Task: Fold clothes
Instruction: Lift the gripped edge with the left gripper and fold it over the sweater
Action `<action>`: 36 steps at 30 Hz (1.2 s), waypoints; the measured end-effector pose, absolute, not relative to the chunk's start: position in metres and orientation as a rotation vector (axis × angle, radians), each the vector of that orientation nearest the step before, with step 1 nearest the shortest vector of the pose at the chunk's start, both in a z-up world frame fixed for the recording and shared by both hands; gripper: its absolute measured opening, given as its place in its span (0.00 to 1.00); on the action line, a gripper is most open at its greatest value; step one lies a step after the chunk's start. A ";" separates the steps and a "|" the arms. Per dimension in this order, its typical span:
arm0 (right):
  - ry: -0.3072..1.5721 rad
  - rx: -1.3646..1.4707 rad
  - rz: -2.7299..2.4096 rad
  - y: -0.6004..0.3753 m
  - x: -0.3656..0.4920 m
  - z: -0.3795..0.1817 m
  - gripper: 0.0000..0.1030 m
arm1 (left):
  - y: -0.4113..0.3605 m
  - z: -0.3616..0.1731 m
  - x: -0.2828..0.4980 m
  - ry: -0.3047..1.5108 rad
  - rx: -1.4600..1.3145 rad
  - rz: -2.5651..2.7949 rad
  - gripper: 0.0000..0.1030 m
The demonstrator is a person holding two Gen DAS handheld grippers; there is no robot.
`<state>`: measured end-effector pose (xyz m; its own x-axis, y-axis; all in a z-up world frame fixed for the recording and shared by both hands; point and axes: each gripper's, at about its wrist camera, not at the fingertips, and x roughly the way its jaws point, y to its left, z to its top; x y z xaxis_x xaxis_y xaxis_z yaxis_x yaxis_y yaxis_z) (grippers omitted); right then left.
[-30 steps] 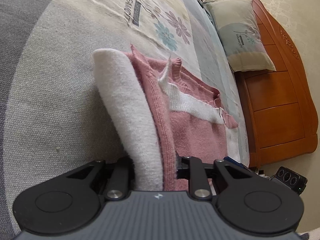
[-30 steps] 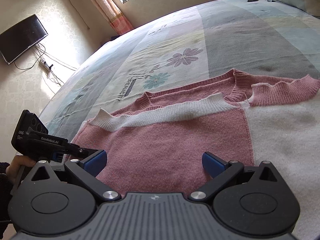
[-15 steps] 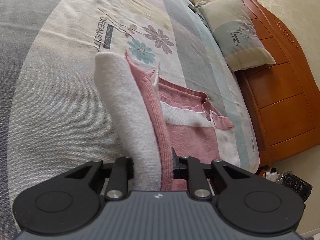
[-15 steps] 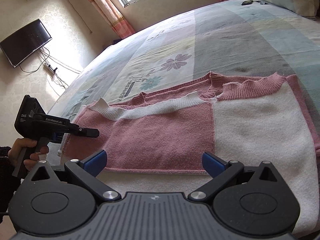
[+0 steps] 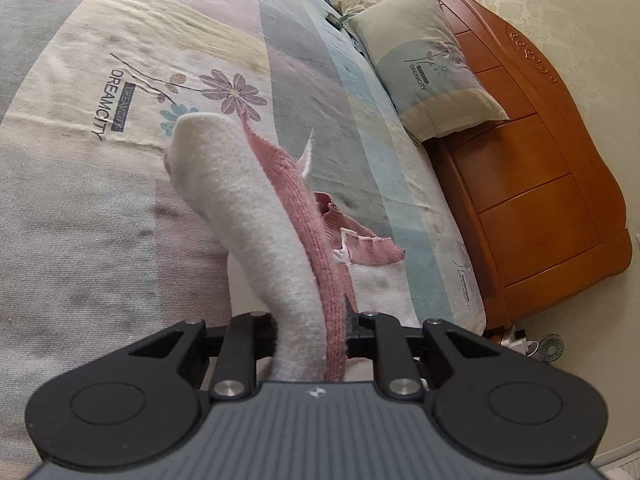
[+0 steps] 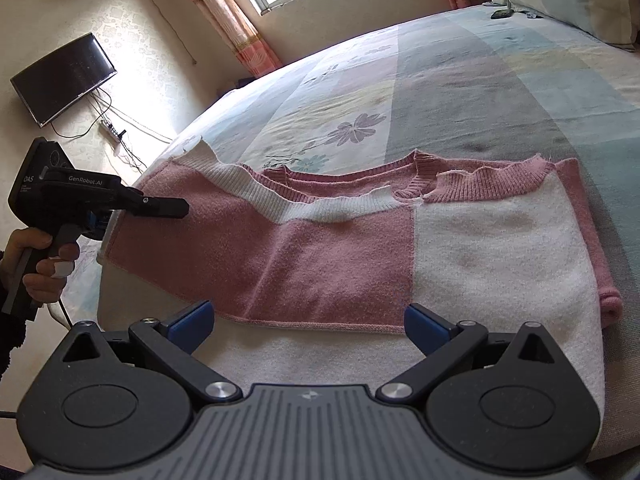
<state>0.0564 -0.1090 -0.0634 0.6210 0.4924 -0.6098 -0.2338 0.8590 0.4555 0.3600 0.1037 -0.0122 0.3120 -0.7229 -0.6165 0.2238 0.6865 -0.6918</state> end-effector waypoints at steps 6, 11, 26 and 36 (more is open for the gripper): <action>0.800 0.296 0.399 -0.116 0.043 -0.058 1.00 | 0.072 0.002 0.355 1.076 -0.539 -0.697 0.18; 0.792 0.309 0.357 -0.131 0.035 -0.055 1.00 | 0.039 0.013 0.355 1.070 -0.527 -0.732 0.18; 0.754 0.411 0.267 -0.187 0.007 -0.058 1.00 | -0.070 0.002 0.374 1.139 -0.531 -0.773 0.18; 0.734 0.432 0.201 -0.215 -0.007 -0.058 1.00 | -0.147 -0.033 0.384 1.262 -0.373 -0.750 0.18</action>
<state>-0.0069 -0.2149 -0.0579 0.7285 0.3247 -0.6033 -0.0271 0.8935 0.4481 0.3836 -0.1474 -0.0329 0.1133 -0.6877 -0.7171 0.3007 0.7116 -0.6349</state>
